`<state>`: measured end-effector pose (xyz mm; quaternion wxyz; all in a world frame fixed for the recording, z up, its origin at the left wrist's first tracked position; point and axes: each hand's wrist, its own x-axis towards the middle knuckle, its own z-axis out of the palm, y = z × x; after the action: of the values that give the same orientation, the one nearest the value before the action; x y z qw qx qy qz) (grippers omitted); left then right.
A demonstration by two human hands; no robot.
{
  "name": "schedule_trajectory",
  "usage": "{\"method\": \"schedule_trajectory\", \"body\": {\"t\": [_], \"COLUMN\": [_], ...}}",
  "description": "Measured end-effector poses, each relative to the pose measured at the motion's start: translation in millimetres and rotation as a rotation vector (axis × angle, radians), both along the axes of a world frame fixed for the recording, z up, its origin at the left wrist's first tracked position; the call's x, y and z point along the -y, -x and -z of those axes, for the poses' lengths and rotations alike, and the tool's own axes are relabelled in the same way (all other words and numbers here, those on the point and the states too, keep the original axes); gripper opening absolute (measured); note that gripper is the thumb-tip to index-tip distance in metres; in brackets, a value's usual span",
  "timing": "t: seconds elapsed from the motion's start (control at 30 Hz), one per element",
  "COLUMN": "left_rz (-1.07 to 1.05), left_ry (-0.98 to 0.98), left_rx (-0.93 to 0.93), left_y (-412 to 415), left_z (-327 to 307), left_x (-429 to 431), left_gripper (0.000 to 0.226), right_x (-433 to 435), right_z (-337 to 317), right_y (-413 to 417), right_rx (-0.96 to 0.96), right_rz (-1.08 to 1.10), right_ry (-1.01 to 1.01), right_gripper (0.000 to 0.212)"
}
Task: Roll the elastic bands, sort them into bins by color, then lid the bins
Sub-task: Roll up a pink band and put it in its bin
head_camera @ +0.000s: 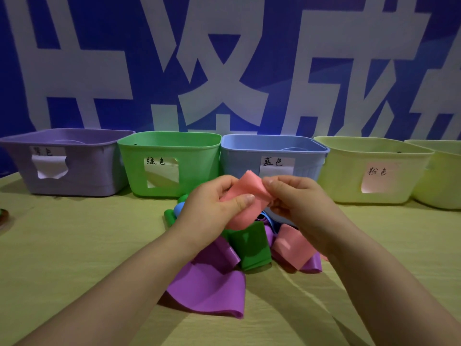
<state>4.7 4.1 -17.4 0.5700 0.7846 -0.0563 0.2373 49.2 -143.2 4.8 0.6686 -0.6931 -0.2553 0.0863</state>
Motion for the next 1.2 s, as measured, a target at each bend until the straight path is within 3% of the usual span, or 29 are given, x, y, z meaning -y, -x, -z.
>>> {"method": "schedule_trajectory", "body": {"t": [0.2, 0.47, 0.73, 1.03, 1.2], "left_rz": [0.091, 0.069, -0.103, -0.046, -0.164], "left_ry": [-0.02, -0.009, -0.17, -0.085, -0.174], "left_rx": [-0.061, -0.006, 0.089, 0.106, 0.152], "left_y": [1.9, 5.6, 7.0, 8.7, 8.2], "left_z": [-3.7, -4.1, -4.6, -4.7, -3.3], "left_x": [-4.5, -0.3, -0.5, 1.4, -0.5], "left_gripper": [0.025, 0.032, 0.023, 0.013, 0.01], "right_x": [-0.1, -6.0, -10.5, -4.4, -8.6], "right_z": [3.8, 9.5, 13.7, 7.6, 10.0], "right_y": [-3.1, 0.3, -0.6, 1.2, 2.1], "right_rx": [-0.259, -0.127, 0.01, -0.169, -0.191], "right_rz": [-0.072, -0.104, -0.051, -0.122, -0.12], "right_ry": [-0.047, 0.043, 0.16, 0.046, 0.018], "right_gripper": [0.019, 0.024, 0.022, 0.021, 0.023]}}
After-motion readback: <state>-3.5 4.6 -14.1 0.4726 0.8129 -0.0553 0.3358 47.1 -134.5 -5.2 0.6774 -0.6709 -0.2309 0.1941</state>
